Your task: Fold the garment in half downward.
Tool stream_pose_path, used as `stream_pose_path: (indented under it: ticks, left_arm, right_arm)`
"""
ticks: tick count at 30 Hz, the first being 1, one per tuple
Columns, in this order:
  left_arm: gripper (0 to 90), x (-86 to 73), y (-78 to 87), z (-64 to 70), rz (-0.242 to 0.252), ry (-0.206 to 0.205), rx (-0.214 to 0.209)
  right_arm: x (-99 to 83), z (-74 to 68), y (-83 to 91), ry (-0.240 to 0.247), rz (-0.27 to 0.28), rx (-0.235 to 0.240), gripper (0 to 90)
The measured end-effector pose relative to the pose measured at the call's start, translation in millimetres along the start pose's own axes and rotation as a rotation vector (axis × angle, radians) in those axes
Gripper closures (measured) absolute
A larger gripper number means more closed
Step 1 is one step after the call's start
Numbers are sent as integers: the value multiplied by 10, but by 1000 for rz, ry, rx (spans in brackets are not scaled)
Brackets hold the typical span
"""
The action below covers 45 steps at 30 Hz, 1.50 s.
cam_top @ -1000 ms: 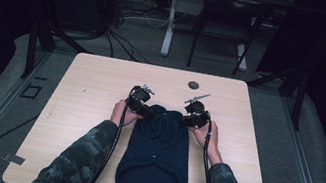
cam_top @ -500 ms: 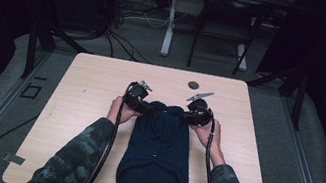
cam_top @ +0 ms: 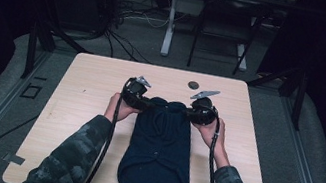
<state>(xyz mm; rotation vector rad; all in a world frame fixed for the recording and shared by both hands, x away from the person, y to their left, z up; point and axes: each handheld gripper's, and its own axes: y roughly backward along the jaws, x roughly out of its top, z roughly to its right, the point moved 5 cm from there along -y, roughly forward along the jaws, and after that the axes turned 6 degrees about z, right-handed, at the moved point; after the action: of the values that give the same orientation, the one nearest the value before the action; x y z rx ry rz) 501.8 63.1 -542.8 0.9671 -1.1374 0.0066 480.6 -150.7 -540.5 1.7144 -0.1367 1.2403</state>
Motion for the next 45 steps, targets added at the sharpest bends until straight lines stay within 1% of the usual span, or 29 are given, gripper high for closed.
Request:
stream_pose_path:
  ticks: [5, 6, 9, 11, 13, 15, 18, 19, 22, 24, 26, 28, 30, 33, 35, 36, 41, 45]
  left_arm:
    - [664, 26, 75, 22, 7, -11, -6]
    - [664, 33, 92, 32, 11, -9, -7]
    - [664, 54, 144, 45, 24, -19, -10]
    - [665, 69, 171, 58, 32, -27, -10]
    - [665, 80, 199, 73, 36, -33, -10]
    - [665, 92, 227, 91, 43, -38, -9]
    - [665, 108, 274, 114, 55, -46, -10]
    - [665, 112, 288, 120, 57, -50, -13]
    - [666, 126, 317, 130, 69, -59, -10]
    - [667, 142, 336, 138, 81, -61, -4]
    - [669, 166, 365, 143, 88, -72, 3]
    - [670, 206, 403, 153, 93, -73, 2]
    - [670, 254, 448, 163, 102, -84, 7]
    - [670, 318, 509, 199, 116, -101, 17]
    - [669, 352, 543, 227, 121, -106, 19]
    - [669, 367, 558, 242, 120, -114, 23]
    - [671, 456, 623, 301, 135, -143, 30]
    - [673, 498, 671, 363, 148, -158, 26]
  right_arm:
    - [40, -24, 81, 16, 13, -1, 766]
    - [50, -38, 100, 10, 23, 3, 765]
    - [77, -71, 165, 17, 43, 8, 764]
    - [94, -85, 211, 33, 48, 7, 764]
    - [109, -104, 245, 39, 60, 6, 763]
    - [117, -118, 280, 43, 59, 3, 761]
    - [130, -143, 323, 50, 80, 5, 760]
    - [133, -148, 343, 60, 76, 9, 759]
    - [146, -171, 382, 67, 84, 3, 759]
    - [160, -184, 401, 72, 99, -4, 760]
    - [185, -198, 436, 91, 123, -19, 762]
    - [216, -220, 471, 105, 143, -25, 763]
    - [246, -231, 514, 118, 153, -36, 763]
    - [291, -228, 572, 115, 173, -38, 762]
    - [316, -235, 608, 108, 200, -45, 760]
    - [323, -234, 629, 109, 197, -35, 758]
    - [367, -236, 708, 103, 199, -33, 748]
    - [395, -234, 764, 73, 189, -22, 748]
